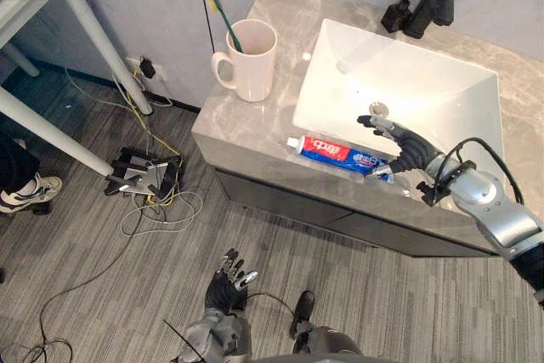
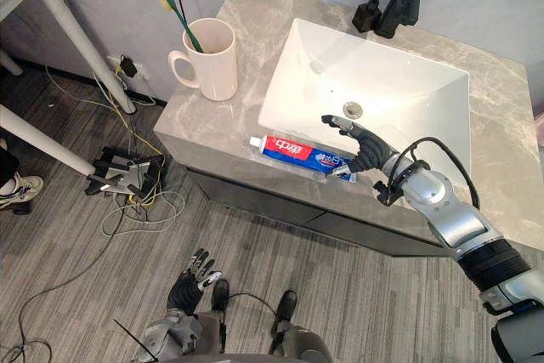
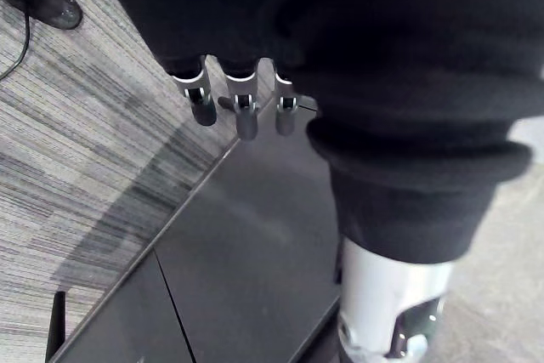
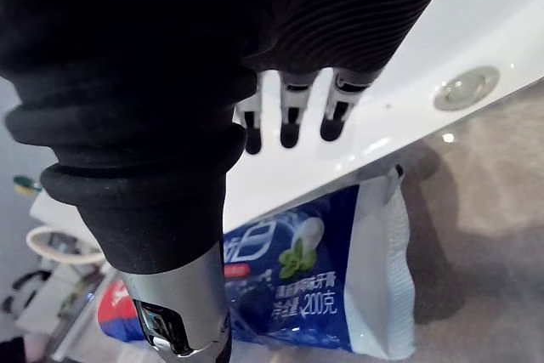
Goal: Organize washtable
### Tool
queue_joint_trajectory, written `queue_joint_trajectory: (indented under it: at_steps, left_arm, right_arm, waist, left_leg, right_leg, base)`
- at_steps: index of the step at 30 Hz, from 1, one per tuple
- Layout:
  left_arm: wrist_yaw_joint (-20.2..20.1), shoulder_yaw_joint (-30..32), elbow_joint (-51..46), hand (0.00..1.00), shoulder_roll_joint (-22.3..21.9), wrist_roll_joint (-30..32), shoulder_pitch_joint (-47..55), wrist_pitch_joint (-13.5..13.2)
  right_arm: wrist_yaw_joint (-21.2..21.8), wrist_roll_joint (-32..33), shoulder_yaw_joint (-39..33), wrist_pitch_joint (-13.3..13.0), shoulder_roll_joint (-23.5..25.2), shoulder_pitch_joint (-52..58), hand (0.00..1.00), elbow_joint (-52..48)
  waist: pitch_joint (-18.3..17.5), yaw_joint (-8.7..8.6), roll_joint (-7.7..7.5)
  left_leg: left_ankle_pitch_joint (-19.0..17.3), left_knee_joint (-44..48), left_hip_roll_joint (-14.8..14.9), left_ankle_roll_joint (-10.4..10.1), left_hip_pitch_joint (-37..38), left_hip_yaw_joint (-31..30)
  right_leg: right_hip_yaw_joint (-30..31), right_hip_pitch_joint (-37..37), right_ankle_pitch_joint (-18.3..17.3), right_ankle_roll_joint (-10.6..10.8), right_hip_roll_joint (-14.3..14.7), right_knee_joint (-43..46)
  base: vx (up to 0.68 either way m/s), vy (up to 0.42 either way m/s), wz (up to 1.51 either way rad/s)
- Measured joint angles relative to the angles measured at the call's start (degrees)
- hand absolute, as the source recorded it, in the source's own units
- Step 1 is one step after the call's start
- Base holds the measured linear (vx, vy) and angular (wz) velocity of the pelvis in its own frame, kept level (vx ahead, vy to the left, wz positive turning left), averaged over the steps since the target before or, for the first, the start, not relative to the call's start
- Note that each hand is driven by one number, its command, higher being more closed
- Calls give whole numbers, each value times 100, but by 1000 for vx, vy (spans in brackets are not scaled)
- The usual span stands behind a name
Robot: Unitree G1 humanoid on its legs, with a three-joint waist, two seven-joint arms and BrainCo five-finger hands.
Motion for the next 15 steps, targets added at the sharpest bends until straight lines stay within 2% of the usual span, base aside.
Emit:
queue_joint_trajectory:
  at_steps: [14, 15]
  left_arm:
    - [13, 6, -127, 0, 1, -4, -4, -46]
    - [14, 6, -133, 0, 1, -4, -4, -46]
  right_arm:
    - [-73, -103, -109, -4, 0, 10, 0, 14]
    - [-72, -102, -113, -5, 0, 10, 100, 13]
  waist:
    - [263, 2, 22]
    - [272, 2, 22]
  left_leg:
    - [18, 38, -30, 26, -104, -21]
    - [18, 38, -46, 26, -106, -23]
  right_leg:
    - [-11, -115, 0, 0, -24, 95]
    - [-13, -116, 0, 0, -26, 94]
  base:
    - [0, 0, 0]
    - [0, 0, 0]
